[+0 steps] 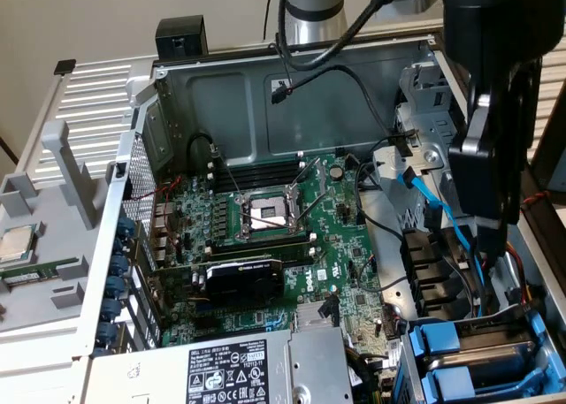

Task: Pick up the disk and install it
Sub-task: 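Insert the first disk wire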

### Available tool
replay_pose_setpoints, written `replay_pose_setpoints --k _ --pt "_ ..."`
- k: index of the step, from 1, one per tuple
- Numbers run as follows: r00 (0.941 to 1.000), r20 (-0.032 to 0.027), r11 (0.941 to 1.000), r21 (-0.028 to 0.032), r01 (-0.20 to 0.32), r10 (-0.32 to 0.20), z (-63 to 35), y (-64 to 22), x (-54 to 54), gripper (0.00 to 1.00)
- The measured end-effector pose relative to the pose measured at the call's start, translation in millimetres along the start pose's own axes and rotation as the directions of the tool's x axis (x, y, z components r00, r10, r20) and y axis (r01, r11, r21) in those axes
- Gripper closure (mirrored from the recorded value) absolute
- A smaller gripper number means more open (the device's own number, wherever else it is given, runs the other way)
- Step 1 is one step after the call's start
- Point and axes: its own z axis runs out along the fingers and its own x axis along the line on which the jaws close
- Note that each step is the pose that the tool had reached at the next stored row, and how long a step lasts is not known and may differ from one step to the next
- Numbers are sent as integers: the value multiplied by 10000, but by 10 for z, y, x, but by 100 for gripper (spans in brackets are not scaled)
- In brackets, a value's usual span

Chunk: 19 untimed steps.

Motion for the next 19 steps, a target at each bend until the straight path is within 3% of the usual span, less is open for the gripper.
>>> replay_pose_setpoints --k 13,19 --pt "9999 100 9999 110 -45 44 -354 -44 168 57" --pt "9998 165 9999 100 -68 66 -424 -115 245 57"
